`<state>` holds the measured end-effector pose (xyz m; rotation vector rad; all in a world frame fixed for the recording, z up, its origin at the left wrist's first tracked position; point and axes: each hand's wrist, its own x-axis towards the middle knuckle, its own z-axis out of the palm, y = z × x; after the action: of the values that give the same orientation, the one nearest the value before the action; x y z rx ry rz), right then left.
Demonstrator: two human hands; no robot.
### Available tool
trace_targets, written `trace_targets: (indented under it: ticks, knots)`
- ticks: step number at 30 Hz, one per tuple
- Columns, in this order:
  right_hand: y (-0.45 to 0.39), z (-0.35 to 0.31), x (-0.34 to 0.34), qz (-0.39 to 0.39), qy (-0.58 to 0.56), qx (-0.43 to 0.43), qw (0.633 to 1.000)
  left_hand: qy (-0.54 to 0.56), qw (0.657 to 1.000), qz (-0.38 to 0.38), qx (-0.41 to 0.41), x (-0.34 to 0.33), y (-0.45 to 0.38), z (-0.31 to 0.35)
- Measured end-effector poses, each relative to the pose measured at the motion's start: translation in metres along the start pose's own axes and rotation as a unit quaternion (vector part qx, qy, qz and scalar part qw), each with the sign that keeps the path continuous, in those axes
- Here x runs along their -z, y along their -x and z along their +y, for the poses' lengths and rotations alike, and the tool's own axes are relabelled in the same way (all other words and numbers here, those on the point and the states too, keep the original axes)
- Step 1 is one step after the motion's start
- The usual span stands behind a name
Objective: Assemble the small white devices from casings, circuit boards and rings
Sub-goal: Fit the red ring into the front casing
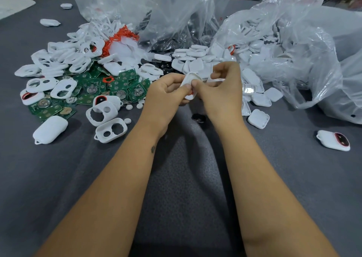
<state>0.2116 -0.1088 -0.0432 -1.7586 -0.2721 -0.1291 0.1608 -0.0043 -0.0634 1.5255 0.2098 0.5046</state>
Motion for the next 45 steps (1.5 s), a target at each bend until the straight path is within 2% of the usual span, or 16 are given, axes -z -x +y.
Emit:
trace_targets:
  ticks: [3,5,10,13,21,27,36,45]
  knots:
    - [-0.003,-0.001,0.005,-0.065,-0.072,-0.075,0.992,0.004,1.000,-0.013,-0.010,0.001,0.000,0.001]
    - [-0.003,-0.001,0.007,-0.099,-0.118,-0.089,0.984,0.005,1.000,-0.014,-0.015,0.002,0.000,0.001]
    - [-0.004,0.002,0.006,-0.056,-0.063,-0.079,0.993,-0.008,1.000,0.007,-0.012,-0.002,0.001,-0.001]
    - [-0.003,0.002,0.004,-0.059,-0.055,-0.070,0.994,-0.002,1.000,0.023,0.000,-0.002,0.000,-0.001]
    - [-0.003,0.001,0.004,-0.092,-0.141,-0.054,0.984,0.046,0.997,0.031,0.049,-0.001,0.000,0.005]
    - [-0.005,-0.001,0.006,-0.118,-0.279,-0.105,0.947,0.080,0.993,0.061,0.062,0.000,0.000,0.009]
    - [-0.002,-0.002,0.003,-0.144,-0.233,-0.080,0.958,0.159,0.983,0.060,0.064,0.000,0.003,0.015]
    - [-0.001,-0.001,0.004,-0.152,-0.205,-0.021,0.967,0.161,0.983,0.062,0.063,0.003,0.003,0.014]
